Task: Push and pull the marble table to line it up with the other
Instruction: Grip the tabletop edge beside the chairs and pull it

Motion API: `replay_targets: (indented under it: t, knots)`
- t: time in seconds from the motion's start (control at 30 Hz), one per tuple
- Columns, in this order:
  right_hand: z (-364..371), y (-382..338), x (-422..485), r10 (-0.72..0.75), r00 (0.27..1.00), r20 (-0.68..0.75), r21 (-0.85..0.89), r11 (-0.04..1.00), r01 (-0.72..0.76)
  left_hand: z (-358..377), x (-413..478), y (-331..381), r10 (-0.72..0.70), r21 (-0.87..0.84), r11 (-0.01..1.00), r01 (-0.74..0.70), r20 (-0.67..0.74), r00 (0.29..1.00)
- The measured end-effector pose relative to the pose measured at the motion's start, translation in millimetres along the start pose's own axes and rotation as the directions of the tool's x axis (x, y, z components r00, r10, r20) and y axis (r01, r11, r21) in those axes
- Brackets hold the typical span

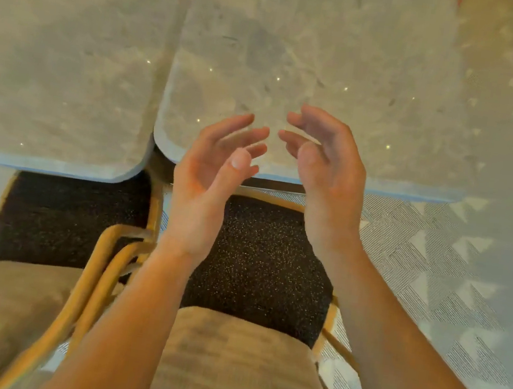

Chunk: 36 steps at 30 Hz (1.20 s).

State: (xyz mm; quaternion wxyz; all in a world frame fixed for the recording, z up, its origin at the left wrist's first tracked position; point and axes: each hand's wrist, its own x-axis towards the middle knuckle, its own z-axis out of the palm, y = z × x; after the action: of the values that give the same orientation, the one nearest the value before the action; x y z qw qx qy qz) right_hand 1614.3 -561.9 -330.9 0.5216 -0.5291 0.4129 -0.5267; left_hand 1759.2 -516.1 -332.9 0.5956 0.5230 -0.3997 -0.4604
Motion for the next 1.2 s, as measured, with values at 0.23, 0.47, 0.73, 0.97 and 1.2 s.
replay_targets:
  t: [0.23, 0.47, 0.73, 0.97, 1.2]
  knots:
    - [5.6, 76.5, 4.6, 0.313, 0.932, -0.182, -0.046, 0.944, -0.326, -24.9, 28.3, -62.8, -0.537, -0.013, 0.84, 0.542, 0.125, 0.834]
    - [-12.9, 125.2, 10.2, 0.814, 0.566, -0.135, 0.382, 0.569, -0.728, -36.2, 45.3, -118.6, -0.761, -0.5, 0.583, 0.64, -0.061, 0.645]
    - [-21.4, 144.7, 52.7, 0.721, 0.653, -0.231, 0.842, 0.484, -0.237, -40.2, 96.6, -133.9, -0.639, -0.778, 0.545, 0.313, -0.144, 0.756]
    - [-20.9, 153.3, 53.4, 0.662, 0.674, -0.328, 0.81, 0.564, -0.16, -47.1, 96.4, -147.7, -0.601, -0.756, 0.598, 0.266, -0.204, 0.773]
    - [-12.8, 149.5, 47.0, 0.632, 0.682, -0.367, 0.809, 0.579, -0.102, -51.5, 85.4, -144.9, -0.605, -0.746, 0.603, 0.283, -0.197, 0.772]
